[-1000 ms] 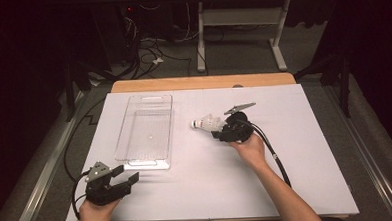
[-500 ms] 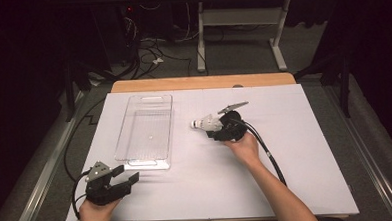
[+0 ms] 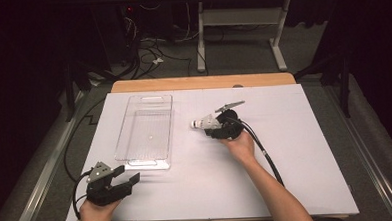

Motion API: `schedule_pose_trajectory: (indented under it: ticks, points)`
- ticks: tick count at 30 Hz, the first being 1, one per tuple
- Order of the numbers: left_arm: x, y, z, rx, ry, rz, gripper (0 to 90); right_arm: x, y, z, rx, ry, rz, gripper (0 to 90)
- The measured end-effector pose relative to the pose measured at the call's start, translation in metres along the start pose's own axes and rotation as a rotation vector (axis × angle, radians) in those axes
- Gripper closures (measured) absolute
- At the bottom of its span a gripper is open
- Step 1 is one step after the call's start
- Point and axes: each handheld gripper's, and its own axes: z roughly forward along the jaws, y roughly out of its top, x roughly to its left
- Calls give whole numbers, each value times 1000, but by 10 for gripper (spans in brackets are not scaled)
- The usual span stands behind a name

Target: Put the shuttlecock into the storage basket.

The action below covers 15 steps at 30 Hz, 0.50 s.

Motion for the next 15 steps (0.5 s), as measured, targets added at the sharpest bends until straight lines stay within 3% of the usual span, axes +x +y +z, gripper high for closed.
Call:
schedule_pose_trajectory:
  ticks: [15]
  points:
    - [0,0,0,0,-2,1,351,-1,4,2,8,6,18,720]
